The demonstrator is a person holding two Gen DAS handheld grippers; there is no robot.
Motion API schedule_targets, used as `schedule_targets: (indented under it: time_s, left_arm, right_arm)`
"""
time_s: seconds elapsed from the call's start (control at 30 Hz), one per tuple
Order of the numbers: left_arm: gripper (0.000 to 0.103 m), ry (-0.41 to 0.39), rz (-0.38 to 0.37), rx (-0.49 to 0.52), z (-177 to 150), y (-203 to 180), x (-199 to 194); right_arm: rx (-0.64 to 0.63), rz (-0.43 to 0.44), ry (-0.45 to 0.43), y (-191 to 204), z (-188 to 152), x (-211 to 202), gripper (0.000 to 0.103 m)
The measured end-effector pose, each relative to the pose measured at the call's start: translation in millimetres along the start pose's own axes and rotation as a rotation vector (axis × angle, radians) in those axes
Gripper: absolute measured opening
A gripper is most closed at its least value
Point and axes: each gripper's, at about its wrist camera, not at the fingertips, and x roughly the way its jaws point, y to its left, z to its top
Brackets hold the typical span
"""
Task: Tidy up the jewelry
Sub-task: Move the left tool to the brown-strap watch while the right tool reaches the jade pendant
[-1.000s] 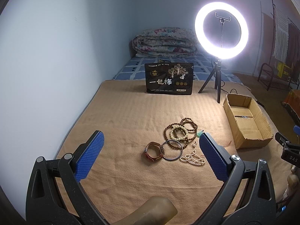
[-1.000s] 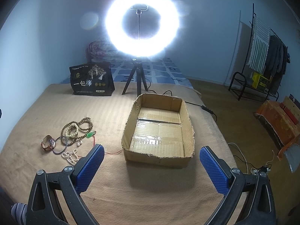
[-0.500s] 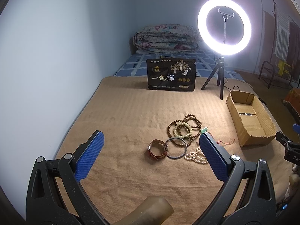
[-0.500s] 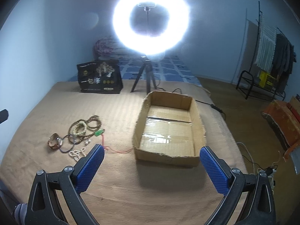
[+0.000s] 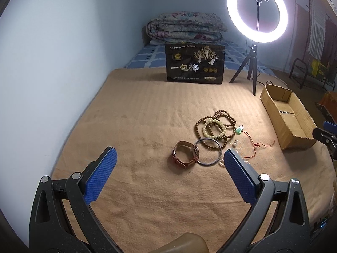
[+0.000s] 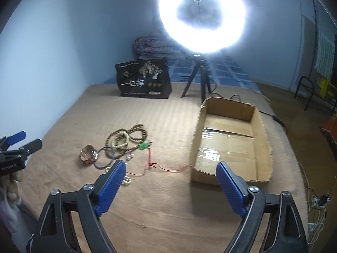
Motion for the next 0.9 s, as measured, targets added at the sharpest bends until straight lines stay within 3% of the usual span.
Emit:
schedule_targets:
  time_s: [0.23,0.3,0.53,0.77,0.9]
  left_arm:
    - [0.095,0.072,-0.076,-0.036,-8,7,28]
    - [0.088,0.103,-0.096,-0.049,-12,9,38]
    - [0.088,0.157,-0.139,-0.060,-16,4,67]
    - [0.088,0.193,-0.166,-0.075,-17,2,91]
    - [0.088,0.203,-0.169,-0.072,-18,0,103]
  right_arm:
    - [-0.020,0.086,0.072,10,10,31,0.076]
    - [-0.021,0.115,0.098,13,11,42,0.073]
    - [-0.027,0.171,0.194,25,15,90,0.060]
    - [-0.004,0.212,0.285,33,12,138,0.037]
    - [0.026,0.219,0.304,31,13,159,0.035]
